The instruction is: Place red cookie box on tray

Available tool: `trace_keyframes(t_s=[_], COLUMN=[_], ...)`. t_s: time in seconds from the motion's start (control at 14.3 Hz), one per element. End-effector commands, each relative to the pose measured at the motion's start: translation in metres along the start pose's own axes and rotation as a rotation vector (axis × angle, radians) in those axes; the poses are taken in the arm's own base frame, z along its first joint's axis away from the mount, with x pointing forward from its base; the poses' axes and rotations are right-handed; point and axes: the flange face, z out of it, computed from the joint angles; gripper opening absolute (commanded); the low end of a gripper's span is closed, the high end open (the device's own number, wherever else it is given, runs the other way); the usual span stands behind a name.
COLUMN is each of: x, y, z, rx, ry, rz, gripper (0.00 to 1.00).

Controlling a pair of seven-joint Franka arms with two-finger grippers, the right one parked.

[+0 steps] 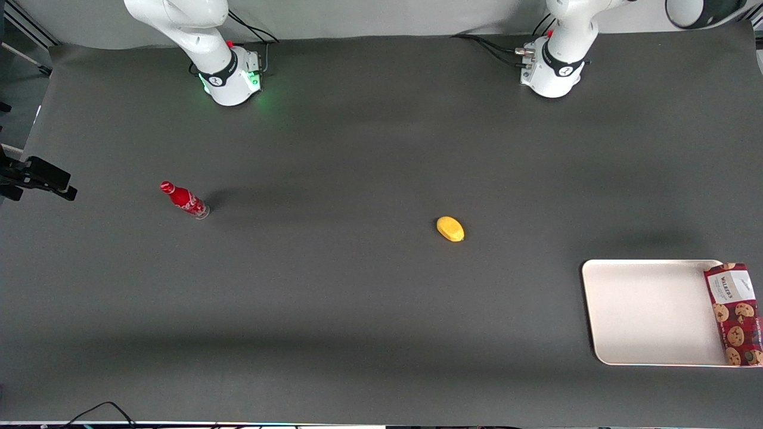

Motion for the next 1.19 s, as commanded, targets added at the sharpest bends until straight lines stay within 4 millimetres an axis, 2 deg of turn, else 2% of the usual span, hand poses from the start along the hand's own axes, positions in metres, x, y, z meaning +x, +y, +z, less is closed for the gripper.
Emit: trace_keyframes(t_s=[0.0, 0.14, 0.21, 0.42, 0.56, 0.7, 0.84, 1.05, 1.12], x=[-0.064, -0.091, -0.104, -0.137, -0.163, -0.183, -0.194, -0.192, -0.189], y=[0.066, 0.118, 0.145, 0.206, 0.24, 0.259, 0.276, 0.3, 0.301], z=[-0.072, -0.084, -0.082, -0.067, -0.051, -0.035, -0.025, -0.023, -0.025], rx=[-0.053, -0.075, -0.076, -0.052, -0.02, 0.006, 0.026, 0.029, 0.043], ry=[-0.047, -0.069, -0.078, -0.087, -0.066, -0.042, -0.019, -0.017, -0.013], rz=[-0.044, -0.033, -0.032, -0.039, -0.032, -0.027, -0.011, 0.043, 0.054], gripper=[1.0, 1.0, 1.0, 1.0, 1.0, 1.0, 1.0, 1.0, 1.0])
